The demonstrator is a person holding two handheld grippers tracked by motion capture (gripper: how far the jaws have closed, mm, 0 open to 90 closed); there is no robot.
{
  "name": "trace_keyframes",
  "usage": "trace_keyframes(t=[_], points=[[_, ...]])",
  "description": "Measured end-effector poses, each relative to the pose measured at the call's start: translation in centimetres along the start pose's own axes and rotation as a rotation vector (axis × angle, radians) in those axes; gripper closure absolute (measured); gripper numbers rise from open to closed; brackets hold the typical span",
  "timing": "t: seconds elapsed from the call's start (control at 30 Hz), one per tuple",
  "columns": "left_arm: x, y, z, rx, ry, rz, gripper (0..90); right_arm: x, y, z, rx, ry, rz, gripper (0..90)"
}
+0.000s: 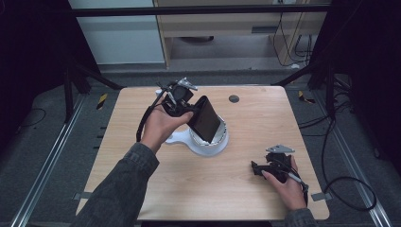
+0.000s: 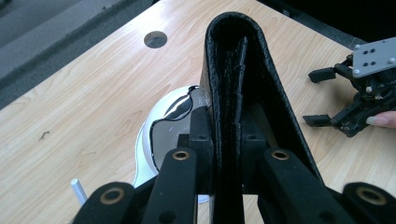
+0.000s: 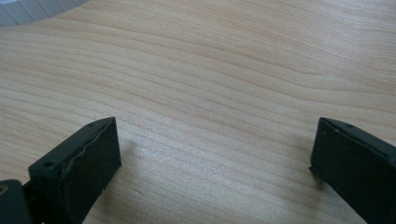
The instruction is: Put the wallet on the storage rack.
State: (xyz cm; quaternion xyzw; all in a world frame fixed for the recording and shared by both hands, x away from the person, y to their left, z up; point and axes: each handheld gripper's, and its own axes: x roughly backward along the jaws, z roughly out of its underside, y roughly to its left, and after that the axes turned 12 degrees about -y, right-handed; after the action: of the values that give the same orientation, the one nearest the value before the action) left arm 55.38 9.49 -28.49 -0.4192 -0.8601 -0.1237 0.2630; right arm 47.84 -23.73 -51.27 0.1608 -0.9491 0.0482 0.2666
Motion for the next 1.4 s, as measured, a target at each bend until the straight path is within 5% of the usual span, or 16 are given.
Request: trace_keyframes(t=[0.97, 1.4], points=[[-4.1, 0.5, 0.7, 0.040, 0.061, 0.017, 79.5, 0.0, 0.0, 0.0, 0.001, 0.000, -0.001, 1.8], [-3.7, 0.9, 0.6, 0.022, 0.016, -0.047, 68.4, 0.0, 0.0, 0.0, 0.000, -0.001, -0.001, 1.8]])
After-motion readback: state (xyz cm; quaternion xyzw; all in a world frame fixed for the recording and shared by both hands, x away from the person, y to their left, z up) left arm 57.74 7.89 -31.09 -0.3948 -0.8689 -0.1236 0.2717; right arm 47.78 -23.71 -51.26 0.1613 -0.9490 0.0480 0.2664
